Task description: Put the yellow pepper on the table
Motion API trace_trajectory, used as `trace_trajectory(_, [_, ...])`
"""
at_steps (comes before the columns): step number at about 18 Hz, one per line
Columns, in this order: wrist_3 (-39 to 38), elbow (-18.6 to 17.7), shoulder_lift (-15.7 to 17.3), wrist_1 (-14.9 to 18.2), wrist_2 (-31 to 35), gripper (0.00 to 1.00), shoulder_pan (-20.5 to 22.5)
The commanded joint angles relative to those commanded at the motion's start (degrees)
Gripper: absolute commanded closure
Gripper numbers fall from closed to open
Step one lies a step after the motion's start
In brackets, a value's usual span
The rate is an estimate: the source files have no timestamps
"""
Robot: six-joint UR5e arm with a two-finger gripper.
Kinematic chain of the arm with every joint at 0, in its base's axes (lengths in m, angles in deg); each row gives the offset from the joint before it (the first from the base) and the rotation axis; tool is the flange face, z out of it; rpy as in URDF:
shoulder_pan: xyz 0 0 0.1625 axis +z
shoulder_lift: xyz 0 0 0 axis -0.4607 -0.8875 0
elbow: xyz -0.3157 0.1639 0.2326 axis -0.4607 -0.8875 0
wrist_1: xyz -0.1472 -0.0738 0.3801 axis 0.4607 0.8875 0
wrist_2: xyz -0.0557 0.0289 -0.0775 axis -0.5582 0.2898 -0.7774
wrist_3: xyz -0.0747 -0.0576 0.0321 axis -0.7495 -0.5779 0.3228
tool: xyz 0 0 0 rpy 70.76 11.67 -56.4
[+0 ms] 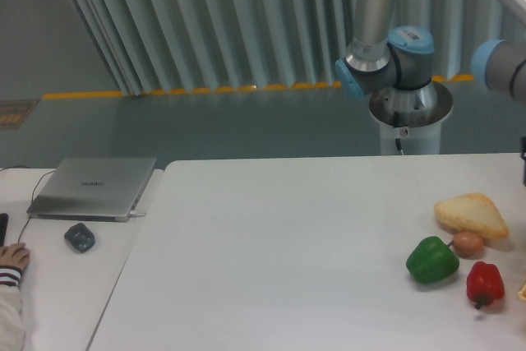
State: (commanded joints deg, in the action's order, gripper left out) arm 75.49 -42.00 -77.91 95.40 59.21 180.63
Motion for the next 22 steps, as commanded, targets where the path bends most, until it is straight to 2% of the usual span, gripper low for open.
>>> trace_trajectory(3, [-3.17,1.76,-1.58,-1.15,0.09,0.00,0.44])
trace_trajectory(6, [-10.10,2.73,-3.69,-2.20,0.17,0.00,0.44])
trace_trajectory(16, [-25.67,1.68,-7.82,-2.21,0.44,0.00,1.06])
trace_trajectory(22, [-28.58,2.38,-9.50,-2.21,0.09,0.00,2.90])
